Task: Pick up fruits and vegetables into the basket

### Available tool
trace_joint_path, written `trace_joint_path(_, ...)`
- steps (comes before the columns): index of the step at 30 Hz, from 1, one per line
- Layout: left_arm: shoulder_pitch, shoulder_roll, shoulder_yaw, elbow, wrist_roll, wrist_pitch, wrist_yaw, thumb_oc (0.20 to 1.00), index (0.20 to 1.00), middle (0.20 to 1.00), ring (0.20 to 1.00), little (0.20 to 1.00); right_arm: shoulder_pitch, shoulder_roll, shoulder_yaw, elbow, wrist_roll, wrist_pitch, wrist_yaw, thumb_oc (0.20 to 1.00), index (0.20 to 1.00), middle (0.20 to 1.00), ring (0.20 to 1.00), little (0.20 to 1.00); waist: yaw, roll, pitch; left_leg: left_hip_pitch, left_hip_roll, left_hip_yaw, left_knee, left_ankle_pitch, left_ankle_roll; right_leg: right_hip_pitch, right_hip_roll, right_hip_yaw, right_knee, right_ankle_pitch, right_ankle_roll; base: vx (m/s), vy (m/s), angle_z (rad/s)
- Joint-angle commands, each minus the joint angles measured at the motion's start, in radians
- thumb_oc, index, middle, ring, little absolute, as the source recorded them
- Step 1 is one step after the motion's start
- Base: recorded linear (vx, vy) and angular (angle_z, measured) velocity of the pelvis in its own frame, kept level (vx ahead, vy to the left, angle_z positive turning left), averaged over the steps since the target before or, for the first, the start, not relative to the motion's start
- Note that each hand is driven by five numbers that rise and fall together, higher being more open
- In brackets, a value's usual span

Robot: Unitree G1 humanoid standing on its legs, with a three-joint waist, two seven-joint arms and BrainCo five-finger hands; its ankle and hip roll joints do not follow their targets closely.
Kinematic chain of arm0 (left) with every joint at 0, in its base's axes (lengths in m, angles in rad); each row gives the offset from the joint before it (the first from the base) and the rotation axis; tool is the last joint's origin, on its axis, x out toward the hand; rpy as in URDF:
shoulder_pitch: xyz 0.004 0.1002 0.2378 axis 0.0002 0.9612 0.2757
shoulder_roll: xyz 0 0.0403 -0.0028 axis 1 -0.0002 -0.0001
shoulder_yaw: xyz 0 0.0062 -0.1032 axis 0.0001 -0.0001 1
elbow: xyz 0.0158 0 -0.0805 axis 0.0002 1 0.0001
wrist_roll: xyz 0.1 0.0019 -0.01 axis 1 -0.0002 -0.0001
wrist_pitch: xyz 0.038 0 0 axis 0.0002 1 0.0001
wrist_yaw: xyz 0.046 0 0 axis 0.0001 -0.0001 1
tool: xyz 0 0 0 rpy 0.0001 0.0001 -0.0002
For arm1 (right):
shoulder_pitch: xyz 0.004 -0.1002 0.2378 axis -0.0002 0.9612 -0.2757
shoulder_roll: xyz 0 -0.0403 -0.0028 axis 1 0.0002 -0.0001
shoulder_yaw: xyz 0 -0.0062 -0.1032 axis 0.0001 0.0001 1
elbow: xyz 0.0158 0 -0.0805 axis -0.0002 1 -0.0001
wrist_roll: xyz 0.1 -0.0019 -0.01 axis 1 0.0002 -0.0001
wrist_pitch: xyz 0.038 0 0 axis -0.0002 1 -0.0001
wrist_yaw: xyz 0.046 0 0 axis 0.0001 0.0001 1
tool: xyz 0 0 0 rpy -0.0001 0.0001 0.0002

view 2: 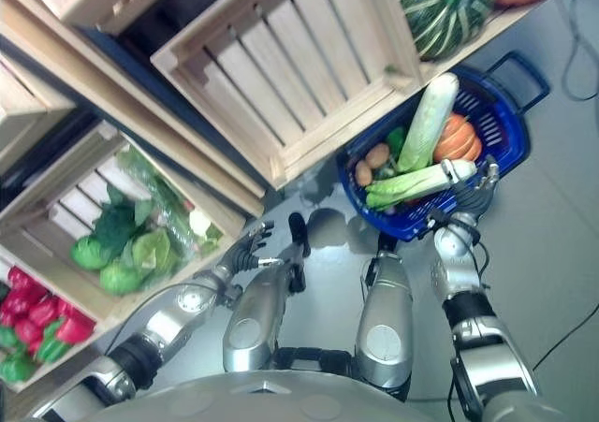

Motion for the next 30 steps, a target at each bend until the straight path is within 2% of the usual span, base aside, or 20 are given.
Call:
trace_joint_path(1, 0.076, -0.007, 0.064, 0.041, 0.039, -0.049, -0.05, 1.0, 1.0, 1.0, 1.0, 1.0, 0.056, 0.003, 0.03, -0.06, -0.104, 0.005, 0.163, 1.0, 1.0, 1.0, 1.0, 1.0, -0.004, -0.055, -0.126, 0.056, 0.001, -0.021, 0.05, -0.124, -0.021, 0.081, -0.001, 0.004, -0.088, 0.055, 0.042, 0.09, 0.049, -0.05)
trace_joint_path(6, 0.091, -0.04, 0.125, 0.105, 0.012, -0.075, -0.12, 1.0, 1.0, 1.0, 1.0, 1.0, 0.116, 0.029, 0.089, -0.056, -0.135, 0.096, 0.285, 1.0, 1.0, 1.0, 1.0, 1.0, 0.0, -0.074, -0.2, 0.121, 0.006, -0.013, 0.01, -0.123, -0.023, 0.143, -0.002, -0.003, -0.131, 0.068, 0.054, 0.08, 0.039, -0.02)
trace_joint_path(8, 0.081, -0.065, 0.152, 0.174, 0.047, -0.099, -0.147, 1.0, 1.0, 1.0, 1.0, 1.0, 0.144, 0.052, 0.136, 0.001, -0.162, 0.163, 0.36, 1.0, 1.0, 1.0, 1.0, 1.0, 0.008, -0.084, -0.25, 0.159, 0.009, -0.005, -0.013, -0.124, -0.025, 0.183, -0.005, -0.012, -0.159, 0.077, 0.059, 0.11, 0.055, 0.0)
trace_joint_path(10, 0.064, -0.086, 0.161, 0.231, 0.04, -0.102, -0.165, 1.0, 1.0, 1.0, 1.0, 1.0, 0.148, 0.073, 0.16, 0.076, -0.15, 0.225, 0.435, 1.0, 1.0, 1.0, 1.0, 1.0, 0.013, -0.089, -0.273, 0.182, 0.008, 0.0, -0.027, -0.124, -0.025, 0.208, -0.005, -0.02, -0.178, 0.081, 0.061, 0.05, 0.047, 0.03)
trace_joint_path(13, 0.04, -0.127, 0.176, 0.347, 0.04, -0.085, -0.234, 1.0, 1.0, 1.0, 1.0, 1.0, 0.145, 0.108, 0.197, 0.215, -0.174, 0.265, 0.498, 1.0, 1.0, 1.0, 1.0, 1.0, 0.025, -0.093, -0.297, 0.212, 0.002, 0.002, -0.046, -0.126, -0.022, 0.245, -0.007, -0.038, -0.207, 0.088, 0.063, 0.01, 0.046, 0.12)
trace_joint_path(17, 0.025, -0.15, 0.178, 0.42, 0.058, -0.062, -0.266, 1.0, 1.0, 1.0, 1.0, 1.0, 0.142, 0.135, 0.212, 0.305, -0.175, 0.296, 0.532, 1.0, 1.0, 1.0, 1.0, 1.0, 0.03, -0.095, -0.308, 0.224, -0.002, 0.003, -0.049, -0.131, -0.02, 0.261, -0.007, -0.046, -0.219, 0.09, 0.061, 0.0, 0.016, 0.01)
trace_joint_path(19, 0.003, -0.185, 0.178, 0.529, 0.073, -0.033, -0.297, 1.0, 1.0, 1.0, 1.0, 1.0, 0.129, 0.168, 0.225, 0.437, -0.21, 0.336, 0.586, 1.0, 1.0, 1.0, 1.0, 1.0, 0.034, -0.091, -0.32, 0.243, -0.01, 0.009, -0.053, -0.139, -0.014, 0.284, -0.007, -0.058, -0.234, 0.09, 0.059, 0.0, 0.076, -0.01)
trace_joint_path(22, -0.012, -0.202, 0.179, 0.594, 0.059, -0.007, -0.325, 1.0, 1.0, 1.0, 1.0, 1.0, 0.122, 0.189, 0.231, 0.523, -0.197, 0.436, 0.704, 1.0, 1.0, 1.0, 1.0, 1.0, 0.038, -0.087, -0.329, 0.249, -0.015, 0.008, -0.052, -0.143, -0.011, 0.294, -0.007, -0.062, -0.24, 0.089, 0.056, 0.0, 0.061, 0.0)
trace_joint_path(24, -0.024, -0.233, 0.211, 0.666, -0.044, 0.075, -0.441, 1.0, 1.0, 1.0, 1.0, 1.0, 0.112, 0.208, 0.188, 0.618, -0.061, 0.509, 0.803, 1.0, 1.0, 1.0, 1.0, 1.0, 0.046, -0.081, -0.344, 0.267, -0.022, 0.003, -0.057, -0.148, -0.004, 0.316, -0.003, -0.069, -0.253, 0.088, 0.052, 0.04, 0.066, -0.07)
trace_joint_path(26, -0.019, -0.249, 0.241, 0.699, -0.093, 0.129, -0.501, 1.0, 1.0, 1.0, 1.0, 1.0, 0.107, 0.213, 0.158, 0.651, -0.06, 0.54, 0.834, 1.0, 1.0, 1.0, 1.0, 1.0, 0.047, -0.079, -0.359, 0.283, -0.027, 0.008, -0.066, -0.152, -0.002, 0.331, 0.002, -0.071, -0.264, 0.087, 0.049, 0.05, 0.038, 0.06)
trace_joint_path(30, -0.017, -0.264, 0.275, 0.734, -0.09, 0.201, -0.557, 1.0, 1.0, 1.0, 1.0, 1.0, 0.109, 0.219, 0.157, 0.684, -0.116, 0.547, 0.856, 1.0, 1.0, 1.0, 1.0, 1.0, 0.05, -0.079, -0.372, 0.291, -0.03, 0.009, -0.069, -0.154, 0.0, 0.339, 0.002, -0.073, -0.265, 0.085, 0.046, 0.01, 0.008, 0.01)
